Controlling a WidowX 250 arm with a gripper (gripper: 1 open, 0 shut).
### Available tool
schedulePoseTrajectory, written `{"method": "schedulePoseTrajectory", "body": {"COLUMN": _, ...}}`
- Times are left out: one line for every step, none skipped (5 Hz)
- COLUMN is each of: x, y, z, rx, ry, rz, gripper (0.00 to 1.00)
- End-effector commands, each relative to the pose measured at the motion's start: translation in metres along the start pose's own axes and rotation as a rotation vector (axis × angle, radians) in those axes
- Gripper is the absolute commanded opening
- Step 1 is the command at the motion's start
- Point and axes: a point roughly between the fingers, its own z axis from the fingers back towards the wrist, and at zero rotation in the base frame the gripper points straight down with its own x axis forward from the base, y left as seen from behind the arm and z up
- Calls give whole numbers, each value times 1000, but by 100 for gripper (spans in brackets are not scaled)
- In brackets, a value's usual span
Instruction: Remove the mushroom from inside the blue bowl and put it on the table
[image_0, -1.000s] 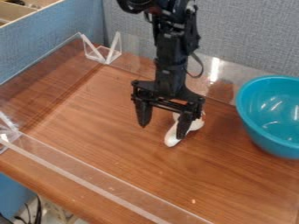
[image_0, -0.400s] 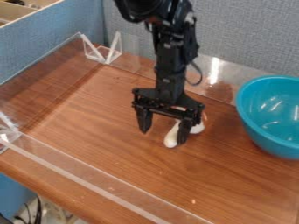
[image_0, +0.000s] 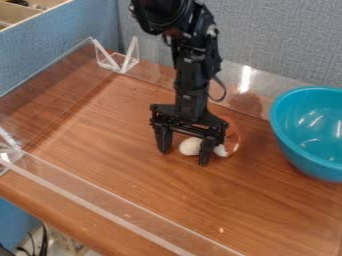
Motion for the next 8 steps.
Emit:
{"method": "schedulePoseTrajectory", "body": {"x": 16, "y": 2, "z": 13, "rx": -6, "ry": -56, "rz": -28, "gripper": 100}}
{"method": "schedulePoseTrajectory", "body": {"x": 25, "y": -2, "z": 22, "rx": -6, "ry": -60, "rz": -17, "gripper": 100}}
{"method": "schedulePoseTrajectory", "body": {"x": 33, "y": -6, "z": 31, "rx": -4, "ry": -62, "rz": -7, "gripper": 100}}
{"method": "schedulePoseTrajectory", "body": {"x": 25, "y": -11, "z": 28, "rx": -6, "ry": -63, "rz": -17, "gripper": 100}}
{"method": "schedulePoseTrajectory", "body": {"x": 17, "y": -16, "z": 24, "rx": -7, "ry": -64, "rz": -27, "gripper": 100}}
{"method": "schedulePoseTrajectory", "body": {"x": 18, "y": -15, "z": 30, "rx": -8, "ry": -66, "rz": -69, "gripper": 100}}
{"method": "schedulePoseTrajectory", "body": {"x": 31, "y": -19, "z": 31, "rx": -15, "ry": -81, "rz": -23, "gripper": 100}}
{"method": "schedulePoseTrajectory", "body": {"x": 44, "y": -19, "z": 31, "rx": -18, "ry": -89, "rz": 39, "gripper": 100}}
